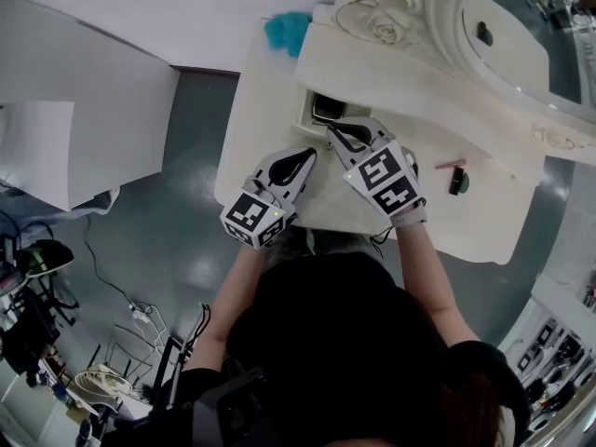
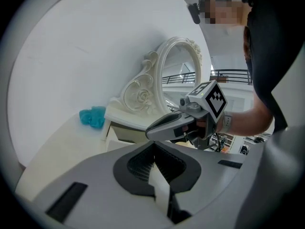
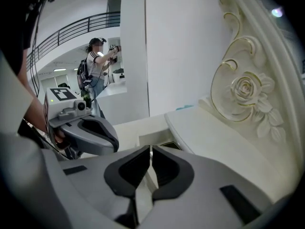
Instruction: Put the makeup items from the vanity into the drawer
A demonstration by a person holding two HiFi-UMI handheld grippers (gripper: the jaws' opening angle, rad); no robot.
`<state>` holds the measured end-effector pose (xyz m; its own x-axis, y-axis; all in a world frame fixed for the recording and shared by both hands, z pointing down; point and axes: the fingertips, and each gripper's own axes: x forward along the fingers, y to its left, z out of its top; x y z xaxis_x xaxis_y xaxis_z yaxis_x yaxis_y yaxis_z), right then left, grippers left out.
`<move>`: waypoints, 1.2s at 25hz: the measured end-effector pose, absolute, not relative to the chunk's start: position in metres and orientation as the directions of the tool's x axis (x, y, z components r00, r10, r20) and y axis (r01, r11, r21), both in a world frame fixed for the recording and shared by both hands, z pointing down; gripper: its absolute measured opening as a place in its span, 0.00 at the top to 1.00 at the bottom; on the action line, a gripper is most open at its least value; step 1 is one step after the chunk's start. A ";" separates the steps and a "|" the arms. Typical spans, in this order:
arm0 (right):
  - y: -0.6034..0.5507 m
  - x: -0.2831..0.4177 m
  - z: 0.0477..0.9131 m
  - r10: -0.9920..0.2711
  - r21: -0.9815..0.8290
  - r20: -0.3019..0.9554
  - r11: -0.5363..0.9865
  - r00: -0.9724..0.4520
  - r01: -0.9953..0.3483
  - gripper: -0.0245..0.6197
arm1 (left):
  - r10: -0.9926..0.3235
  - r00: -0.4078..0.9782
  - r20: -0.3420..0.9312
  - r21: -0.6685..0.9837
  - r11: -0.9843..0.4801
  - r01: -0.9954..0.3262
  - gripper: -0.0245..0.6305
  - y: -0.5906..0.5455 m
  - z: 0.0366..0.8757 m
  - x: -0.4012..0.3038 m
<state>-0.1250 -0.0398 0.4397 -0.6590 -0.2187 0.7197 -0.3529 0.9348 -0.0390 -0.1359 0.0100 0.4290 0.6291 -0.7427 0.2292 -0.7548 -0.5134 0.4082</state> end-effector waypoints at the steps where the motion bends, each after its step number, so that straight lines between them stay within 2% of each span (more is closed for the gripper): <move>1: -0.039 -0.124 0.437 -0.219 -0.061 0.705 0.929 -0.675 -0.366 0.91 | -0.738 0.634 0.229 0.408 -0.519 -0.751 0.94 0.010 0.429 -0.134; 12: -0.027 -0.088 0.432 -0.250 -0.146 0.665 0.881 -0.703 -0.451 0.91 | -0.670 0.704 0.235 0.401 -0.593 -0.698 0.94 0.005 0.428 -0.096; 30: -0.008 -0.008 0.438 -0.350 -0.171 0.668 0.786 -0.656 -0.594 0.91 | -0.520 0.818 0.245 0.406 -0.712 -0.574 0.94 0.010 0.432 -0.017</move>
